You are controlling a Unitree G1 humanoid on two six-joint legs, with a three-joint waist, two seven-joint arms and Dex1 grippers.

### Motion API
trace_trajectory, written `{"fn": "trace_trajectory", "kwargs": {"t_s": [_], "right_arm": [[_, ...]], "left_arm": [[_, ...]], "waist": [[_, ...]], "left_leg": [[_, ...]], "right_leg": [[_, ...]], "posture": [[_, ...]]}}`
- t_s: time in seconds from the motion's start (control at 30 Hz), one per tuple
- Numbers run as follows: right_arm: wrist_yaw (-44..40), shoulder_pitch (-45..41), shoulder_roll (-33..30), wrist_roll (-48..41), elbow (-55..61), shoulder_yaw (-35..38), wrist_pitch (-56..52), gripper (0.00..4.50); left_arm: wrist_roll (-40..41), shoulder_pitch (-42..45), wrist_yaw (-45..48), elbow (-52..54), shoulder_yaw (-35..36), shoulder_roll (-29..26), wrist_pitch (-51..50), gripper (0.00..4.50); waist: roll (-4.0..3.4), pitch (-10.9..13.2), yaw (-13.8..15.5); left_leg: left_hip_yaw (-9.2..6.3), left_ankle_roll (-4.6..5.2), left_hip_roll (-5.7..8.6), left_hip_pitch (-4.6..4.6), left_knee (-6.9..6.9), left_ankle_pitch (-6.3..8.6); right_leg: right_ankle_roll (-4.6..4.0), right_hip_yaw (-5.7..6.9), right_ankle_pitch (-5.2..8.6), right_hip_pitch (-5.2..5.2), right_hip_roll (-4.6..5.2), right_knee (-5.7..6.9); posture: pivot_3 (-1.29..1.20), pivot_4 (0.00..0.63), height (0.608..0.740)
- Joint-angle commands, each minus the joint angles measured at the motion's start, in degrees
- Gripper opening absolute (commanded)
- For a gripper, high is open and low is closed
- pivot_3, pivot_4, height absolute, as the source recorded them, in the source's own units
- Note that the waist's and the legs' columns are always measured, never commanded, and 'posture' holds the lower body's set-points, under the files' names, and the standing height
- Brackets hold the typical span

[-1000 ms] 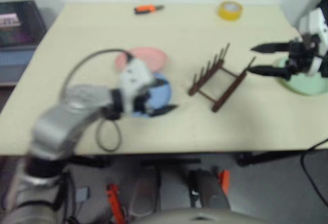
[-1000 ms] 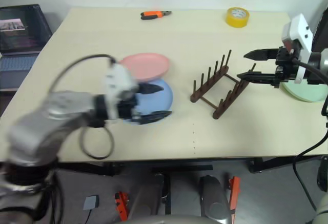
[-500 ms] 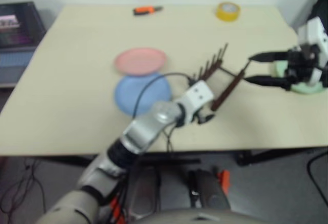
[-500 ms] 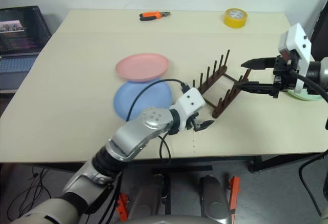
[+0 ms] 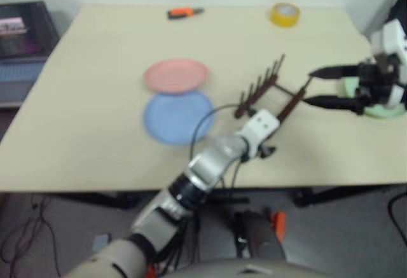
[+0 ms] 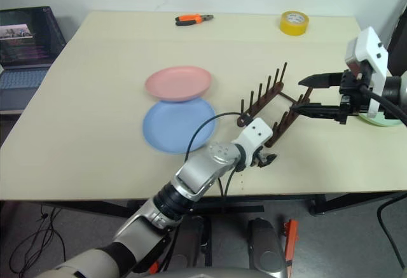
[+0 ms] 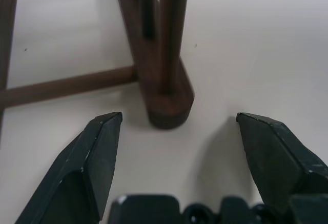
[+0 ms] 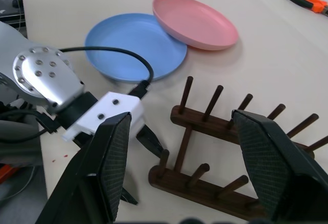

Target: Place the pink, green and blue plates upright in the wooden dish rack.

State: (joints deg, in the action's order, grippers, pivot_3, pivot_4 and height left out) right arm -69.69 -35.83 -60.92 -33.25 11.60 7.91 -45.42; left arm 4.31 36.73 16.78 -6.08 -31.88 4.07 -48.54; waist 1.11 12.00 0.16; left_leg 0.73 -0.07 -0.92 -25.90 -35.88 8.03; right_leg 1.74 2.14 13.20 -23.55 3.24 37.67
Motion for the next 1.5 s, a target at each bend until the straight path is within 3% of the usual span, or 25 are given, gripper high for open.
{"fn": "trace_trajectory", "kwargs": {"t_s": [0.03, 0.2, 0.33, 0.47, 0.5, 0.67, 0.97, 1.07, 1.23, 1.5], "right_arm": [[0.7, -0.3, -1.5, -2.0, 2.7, 2.4, -1.3, 3.40], [2.1, -0.2, -1.4, -3.5, 4.2, 2.5, -2.5, 3.40], [3.1, 0.1, -0.9, -4.2, 4.7, 2.6, -2.6, 3.42], [4.3, 0.7, -0.4, -4.7, 4.8, 2.7, -1.8, 3.42], [4.5, 0.9, -0.3, -4.8, 4.8, 2.8, -1.6, 3.42], [5.4, 1.5, 0.0, -4.8, 5.0, 3.0, -0.8, 3.42], [4.5, 10.5, -4.4, -4.2, 6.5, 9.8, -0.4, 3.42], [5.0, 14.5, -5.3, -4.2, 7.3, 13.8, -0.8, 3.42], [7.2, 20.9, -4.7, -5.4, 11.7, 20.1, -2.8, 3.42], [10.2, 26.9, -3.7, -7.7, 17.0, 26.0, -5.5, 3.42]], "left_arm": [[-1.4, 2.0, -0.8, -3.9, 1.2, 2.9, 3.2, 3.94], [-3.0, 3.9, -1.5, -8.0, 2.8, 4.2, 6.2, 3.94], [-3.5, 3.9, -0.9, -8.3, 2.9, 3.9, 6.9, 2.72], [-4.4, 4.0, 0.1, -8.4, 3.2, 2.8, 7.6, 1.20], [-4.7, 4.0, 0.4, -8.5, 3.3, 2.4, 7.8, 1.04], [-3.7, 4.6, 7.1, -6.1, 3.9, -1.4, 9.1, 1.03], [-1.2, 10.6, 35.3, -8.3, 2.2, -15.9, 24.5, 1.03], [-0.9, 14.2, 41.3, -14.6, 2.7, -15.4, 28.7, 1.03], [-4.4, 18.6, 40.9, -27.3, 2.9, -10.8, 35.0, 1.03], [-8.2, 18.2, 39.1, -29.0, 2.8, -8.3, 33.5, 1.03]], "waist": [[0.00, 0.0, 0.0], [0.00, 0.0, -0.1], [0.00, 0.0, -0.1], [0.00, 0.0, 0.0], [0.00, 0.0, 0.0], [0.00, 0.0, -0.1], [-0.05, 0.0, 0.2], [-0.05, 0.0, 0.6], [-0.06, 0.0, 1.2], [-0.06, 0.0, 1.1]], "left_leg": [[0.00, 0.00, 0.03, 0.00, -0.01, 0.00], [-0.01, -0.01, 0.08, 0.01, -0.04, 0.01], [-0.04, -0.01, 0.05, 0.00, -0.03, 0.01], [-0.05, 0.00, 0.05, -0.02, 0.00, 0.02], [-0.06, 0.00, 0.06, -0.02, 0.00, 0.02], [-0.05, 0.01, 0.06, -0.04, 0.00, 0.03], [-0.04, 0.01, -0.03, -0.10, 0.13, 0.04], [-0.01, 0.09, -0.02, -0.23, 0.13, 0.08], [0.10, 0.43, 0.06, -0.52, -0.05, 0.29], [0.09, 0.49, 0.05, -0.64, -0.11, 0.32]], "right_leg": [[0.00, 0.01, 0.00, 0.01, 0.00, -0.01], [0.01, 0.00, 0.00, 0.02, 0.01, -0.01], [0.01, 0.01, 0.00, 0.02, 0.01, -0.01], [0.01, 0.02, 0.00, 0.02, 0.02, -0.07], [0.01, 0.04, 0.00, 0.03, 0.02, -0.07], [0.01, 0.04, 0.00, 0.02, 0.01, -0.11], [-0.03, 0.09, 0.01, -0.01, -0.01, -0.25], [0.07, 0.09, -0.08, 0.01, 0.01, -0.54], [0.24, 0.06, -0.16, -0.06, 0.12, -0.78], [0.37, 0.06, -0.19, -0.17, 0.07, -0.73]], "posture": [[0.00, 0.150, 0.740], [0.00, 0.150, 0.740], [0.00, 0.150, 0.740], [0.00, 0.150, 0.740], [0.00, 0.150, 0.740], [0.00, 0.150, 0.740], [0.00, 0.150, 0.740], [0.00, 0.150, 0.740], [0.00, 0.150, 0.740], [0.00, 0.150, 0.740]]}}
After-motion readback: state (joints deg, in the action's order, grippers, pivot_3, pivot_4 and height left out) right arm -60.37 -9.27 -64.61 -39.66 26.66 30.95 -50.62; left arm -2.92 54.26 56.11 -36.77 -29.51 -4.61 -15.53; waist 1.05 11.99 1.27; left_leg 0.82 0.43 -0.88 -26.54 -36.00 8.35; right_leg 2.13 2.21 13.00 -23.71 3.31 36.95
